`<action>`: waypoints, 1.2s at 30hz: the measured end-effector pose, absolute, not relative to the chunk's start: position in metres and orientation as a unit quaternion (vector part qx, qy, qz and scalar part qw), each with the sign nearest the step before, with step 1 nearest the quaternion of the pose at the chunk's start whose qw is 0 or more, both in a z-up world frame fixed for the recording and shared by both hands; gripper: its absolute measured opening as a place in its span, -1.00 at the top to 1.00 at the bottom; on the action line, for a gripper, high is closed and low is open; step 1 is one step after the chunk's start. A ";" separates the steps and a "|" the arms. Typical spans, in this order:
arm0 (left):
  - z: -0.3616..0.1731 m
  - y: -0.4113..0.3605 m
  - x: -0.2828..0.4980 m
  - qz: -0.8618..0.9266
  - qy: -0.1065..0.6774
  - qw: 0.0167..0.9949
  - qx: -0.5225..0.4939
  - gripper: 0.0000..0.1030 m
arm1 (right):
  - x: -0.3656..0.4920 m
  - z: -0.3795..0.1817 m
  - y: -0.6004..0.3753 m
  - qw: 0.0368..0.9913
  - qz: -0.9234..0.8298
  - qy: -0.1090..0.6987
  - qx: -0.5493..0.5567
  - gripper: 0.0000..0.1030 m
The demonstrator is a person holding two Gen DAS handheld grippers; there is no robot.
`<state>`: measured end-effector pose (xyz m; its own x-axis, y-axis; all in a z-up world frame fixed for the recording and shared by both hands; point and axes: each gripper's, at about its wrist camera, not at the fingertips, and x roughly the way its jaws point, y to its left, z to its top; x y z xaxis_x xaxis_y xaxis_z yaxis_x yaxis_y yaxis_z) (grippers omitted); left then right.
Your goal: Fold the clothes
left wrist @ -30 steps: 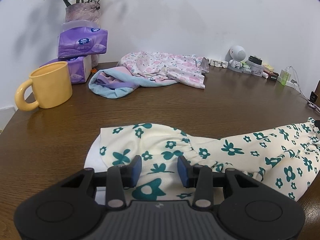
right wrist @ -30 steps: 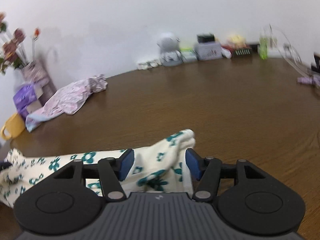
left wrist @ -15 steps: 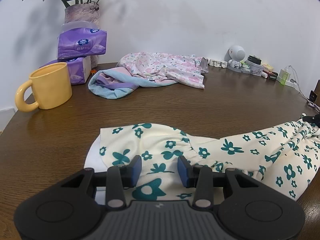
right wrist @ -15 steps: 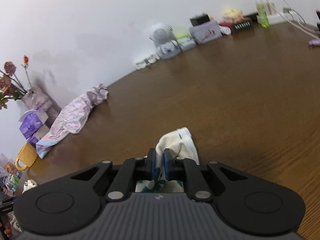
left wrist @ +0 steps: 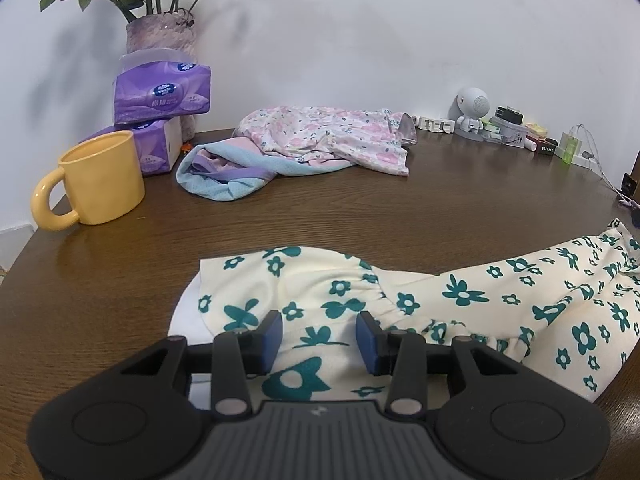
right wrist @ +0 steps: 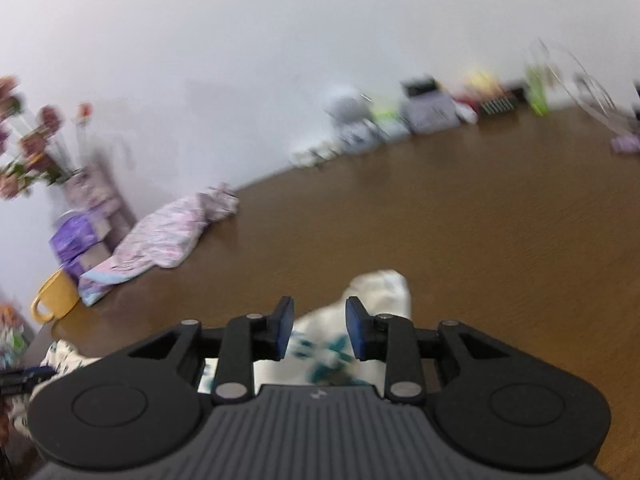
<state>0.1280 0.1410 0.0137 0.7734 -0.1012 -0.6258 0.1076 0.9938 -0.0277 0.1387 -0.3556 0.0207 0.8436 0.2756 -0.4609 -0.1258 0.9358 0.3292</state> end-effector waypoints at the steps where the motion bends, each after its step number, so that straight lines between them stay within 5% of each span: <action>1: 0.014 0.141 0.128 -0.055 0.332 0.942 0.006 0.23 | 0.138 0.025 -0.347 0.952 0.119 0.254 0.125 0.44; 9: 0.013 0.141 0.128 -0.055 0.330 0.942 0.010 0.23 | 0.162 0.008 -0.318 0.943 0.112 0.315 0.005 0.30; 21: 0.012 0.139 0.126 -0.051 0.326 0.944 0.015 0.23 | 0.146 -0.005 -0.333 0.943 0.098 0.316 0.019 0.24; 25: 0.013 0.139 0.126 -0.049 0.325 0.944 0.015 0.22 | 0.136 0.006 -0.343 0.947 0.090 0.303 0.059 0.01; 36: 0.013 0.136 0.126 -0.043 0.326 0.944 0.016 0.22 | 0.085 0.013 -0.373 0.940 0.043 0.314 0.125 0.01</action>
<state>0.1261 0.1364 0.0135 0.7833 -0.0715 -0.6175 0.0927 0.9957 0.0022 0.0851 -0.3730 0.0130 0.7990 0.1596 -0.5798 -0.0025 0.9650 0.2622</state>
